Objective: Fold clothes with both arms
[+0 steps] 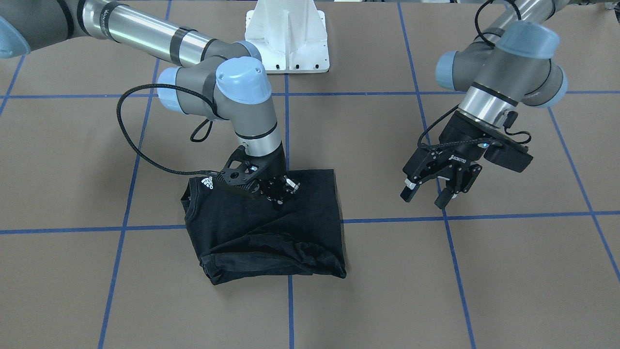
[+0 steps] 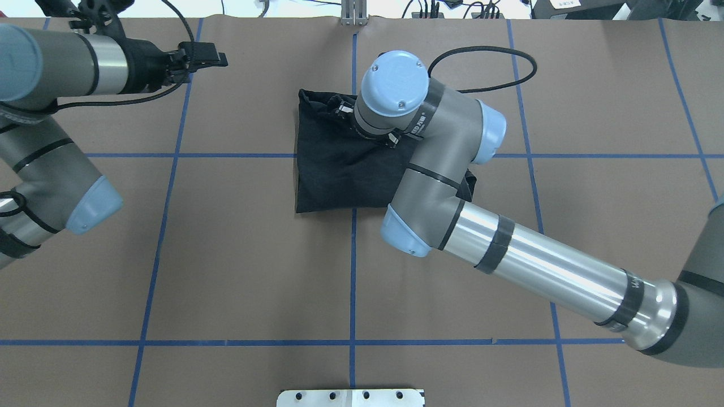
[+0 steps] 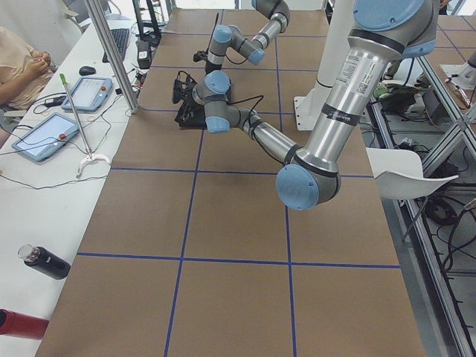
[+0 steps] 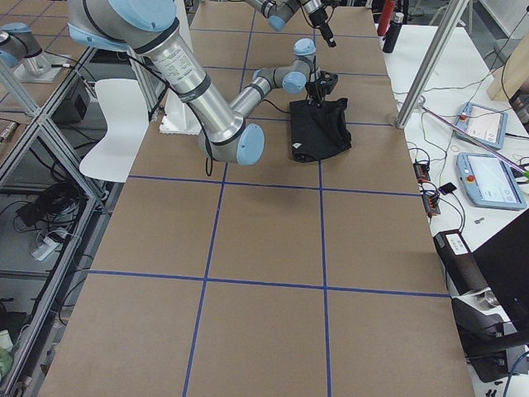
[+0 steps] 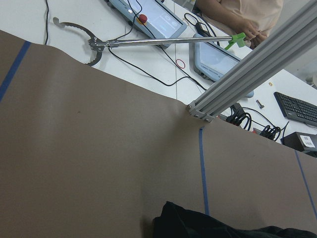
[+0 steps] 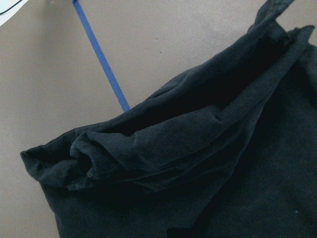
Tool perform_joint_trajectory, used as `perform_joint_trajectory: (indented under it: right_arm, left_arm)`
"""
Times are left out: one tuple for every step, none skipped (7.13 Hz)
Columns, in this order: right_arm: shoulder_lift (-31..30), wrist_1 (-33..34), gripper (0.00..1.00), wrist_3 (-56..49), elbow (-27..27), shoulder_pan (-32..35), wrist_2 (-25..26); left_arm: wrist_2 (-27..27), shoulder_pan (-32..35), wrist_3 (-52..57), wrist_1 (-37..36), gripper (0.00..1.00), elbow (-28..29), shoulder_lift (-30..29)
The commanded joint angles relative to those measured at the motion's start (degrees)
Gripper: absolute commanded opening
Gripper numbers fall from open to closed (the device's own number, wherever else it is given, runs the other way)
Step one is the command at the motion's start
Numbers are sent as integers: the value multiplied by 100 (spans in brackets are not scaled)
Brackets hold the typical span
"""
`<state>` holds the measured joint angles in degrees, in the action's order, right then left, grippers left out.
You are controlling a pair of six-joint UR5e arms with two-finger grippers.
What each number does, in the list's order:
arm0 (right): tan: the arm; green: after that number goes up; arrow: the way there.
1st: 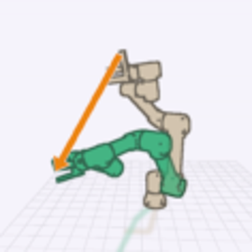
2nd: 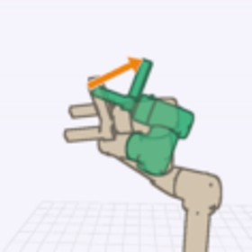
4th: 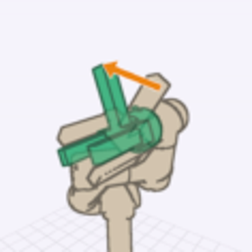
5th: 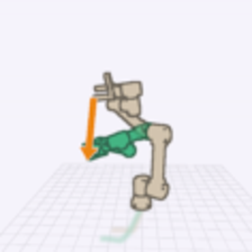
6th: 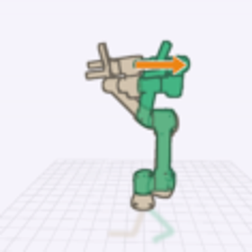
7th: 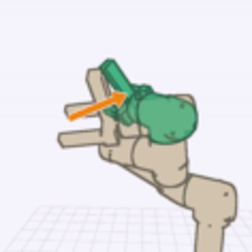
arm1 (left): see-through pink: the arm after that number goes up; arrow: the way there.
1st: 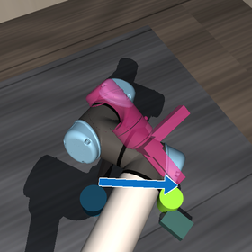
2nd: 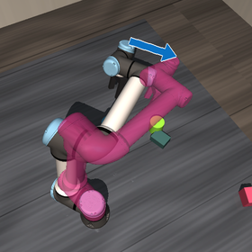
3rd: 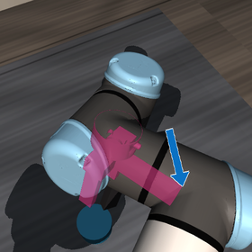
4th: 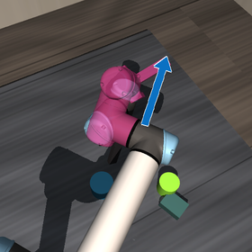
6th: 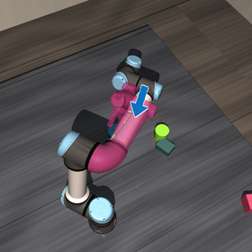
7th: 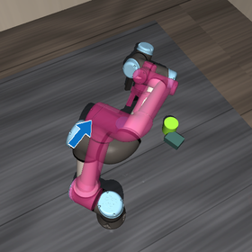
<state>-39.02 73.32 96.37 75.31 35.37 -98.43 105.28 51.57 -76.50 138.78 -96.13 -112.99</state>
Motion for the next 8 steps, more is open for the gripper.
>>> perform_joint_trajectory:
  right_arm:
    - [612,-814,0,-92,-1476,-22,374]
    - [815,-1159,0,-257,-2050,-22,420]
    - [878,-1267,0,-485,-2351,-4,551]
    - [922,-1294,0,-679,-2642,144,674]
    - [1079,-1869,0,-724,-3236,363,867]
    - [1542,-2048,0,-725,-3738,522,860]
    - [1634,-2050,0,-725,-3726,602,764]
    - [1626,-2033,0,-733,-3482,794,398]
  left_arm:
    - [124,81,48,-26,100,-186,119]
    - [115,81,13,-26,100,-222,128]
    - [124,90,-205,-18,100,-318,137]
    - [115,81,-233,-26,100,-336,137]
    - [124,81,-234,-26,100,-336,128]
    - [115,81,-242,-26,100,-336,137]
    - [115,81,-234,-26,100,-319,145]
    - [106,90,-225,-26,100,-301,137]
